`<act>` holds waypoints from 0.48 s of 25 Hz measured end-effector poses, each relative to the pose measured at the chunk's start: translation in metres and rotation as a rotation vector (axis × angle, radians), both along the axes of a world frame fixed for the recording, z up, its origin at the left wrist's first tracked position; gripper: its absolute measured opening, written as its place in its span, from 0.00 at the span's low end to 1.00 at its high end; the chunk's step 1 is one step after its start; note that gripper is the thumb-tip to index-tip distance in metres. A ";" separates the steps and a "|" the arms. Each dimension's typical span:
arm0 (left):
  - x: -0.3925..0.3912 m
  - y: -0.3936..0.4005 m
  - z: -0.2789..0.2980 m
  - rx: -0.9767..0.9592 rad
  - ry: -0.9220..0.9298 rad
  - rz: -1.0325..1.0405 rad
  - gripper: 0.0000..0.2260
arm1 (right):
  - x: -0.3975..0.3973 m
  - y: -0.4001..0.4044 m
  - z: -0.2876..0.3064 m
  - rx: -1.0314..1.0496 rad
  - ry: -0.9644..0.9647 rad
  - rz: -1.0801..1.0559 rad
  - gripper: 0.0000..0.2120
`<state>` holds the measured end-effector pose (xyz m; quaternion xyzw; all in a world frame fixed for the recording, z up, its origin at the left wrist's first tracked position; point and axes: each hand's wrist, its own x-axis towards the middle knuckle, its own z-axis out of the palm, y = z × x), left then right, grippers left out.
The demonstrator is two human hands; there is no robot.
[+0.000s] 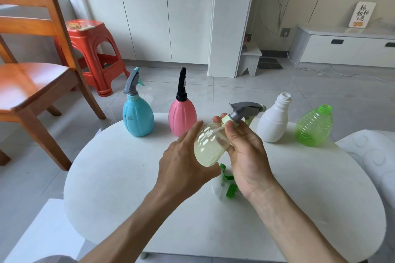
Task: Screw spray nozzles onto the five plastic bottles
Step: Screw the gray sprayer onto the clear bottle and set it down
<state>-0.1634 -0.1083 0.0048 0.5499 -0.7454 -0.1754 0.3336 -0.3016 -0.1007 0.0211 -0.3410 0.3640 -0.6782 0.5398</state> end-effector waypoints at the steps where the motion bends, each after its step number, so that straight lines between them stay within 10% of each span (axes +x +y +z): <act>1: 0.000 0.000 -0.001 -0.010 -0.020 0.003 0.45 | -0.001 0.000 0.001 0.005 0.021 -0.029 0.13; 7: -0.001 -0.001 0.004 -0.094 -0.191 0.031 0.47 | -0.007 -0.002 -0.004 -0.016 0.153 -0.014 0.16; 12: 0.027 -0.017 0.022 0.134 -0.008 -0.378 0.50 | -0.048 -0.010 0.010 -0.217 0.059 0.268 0.08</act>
